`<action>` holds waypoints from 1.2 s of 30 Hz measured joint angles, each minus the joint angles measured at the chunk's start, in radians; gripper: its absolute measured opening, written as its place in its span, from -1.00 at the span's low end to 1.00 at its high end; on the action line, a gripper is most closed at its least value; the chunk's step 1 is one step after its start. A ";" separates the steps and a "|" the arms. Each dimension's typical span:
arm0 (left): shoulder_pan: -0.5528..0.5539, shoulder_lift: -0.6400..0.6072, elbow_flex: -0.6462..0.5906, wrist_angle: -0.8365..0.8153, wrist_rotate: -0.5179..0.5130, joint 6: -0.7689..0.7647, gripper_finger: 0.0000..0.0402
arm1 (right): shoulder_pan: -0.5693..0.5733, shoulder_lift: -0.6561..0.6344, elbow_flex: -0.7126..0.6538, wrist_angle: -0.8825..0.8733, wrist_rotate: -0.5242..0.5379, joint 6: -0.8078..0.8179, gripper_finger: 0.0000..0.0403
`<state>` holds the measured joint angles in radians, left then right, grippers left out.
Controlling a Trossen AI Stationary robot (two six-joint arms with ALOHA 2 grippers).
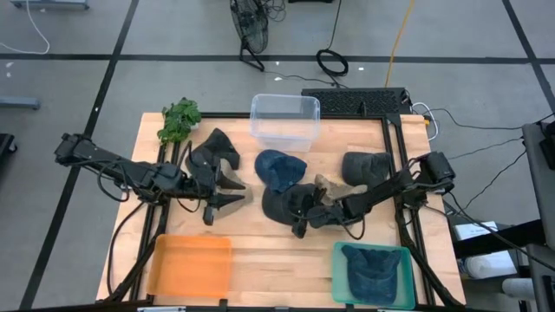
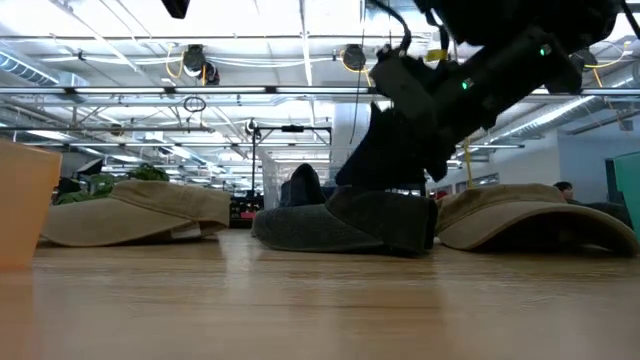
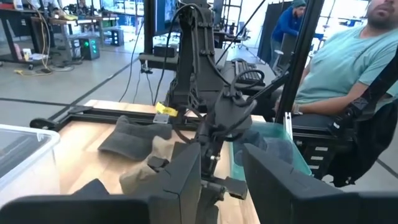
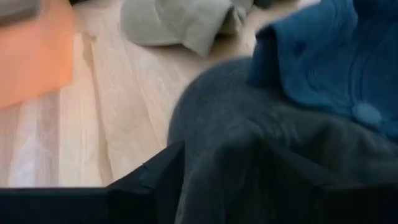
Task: Pick & Place hat
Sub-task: Put the bottom black cap into the orange bin
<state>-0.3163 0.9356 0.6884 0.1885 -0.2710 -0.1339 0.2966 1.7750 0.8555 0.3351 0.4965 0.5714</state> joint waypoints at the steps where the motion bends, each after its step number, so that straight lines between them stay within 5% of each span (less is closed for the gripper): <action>1: 0.001 0.000 0.000 0.000 0.000 0.003 -0.36 | -0.001 0.004 0.000 -0.015 0.000 0.004 -0.02; 11: 0.001 0.000 0.000 -0.008 -0.002 0.000 -0.36 | -0.031 0.008 -0.001 -0.003 -0.013 -0.007 -0.05; 29: 0.001 0.007 0.001 -0.006 -0.002 0.001 -0.36 | -0.020 0.027 -0.002 0.005 -0.083 -0.141 -0.93; 36: 0.001 0.007 0.001 -0.030 -0.002 0.012 -0.36 | -0.020 -0.029 -0.003 -0.020 -0.197 -0.228 -0.95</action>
<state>-0.3149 0.9428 0.6895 0.1586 -0.2726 -0.1223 0.2764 1.7458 0.8528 0.3152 0.2991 0.3438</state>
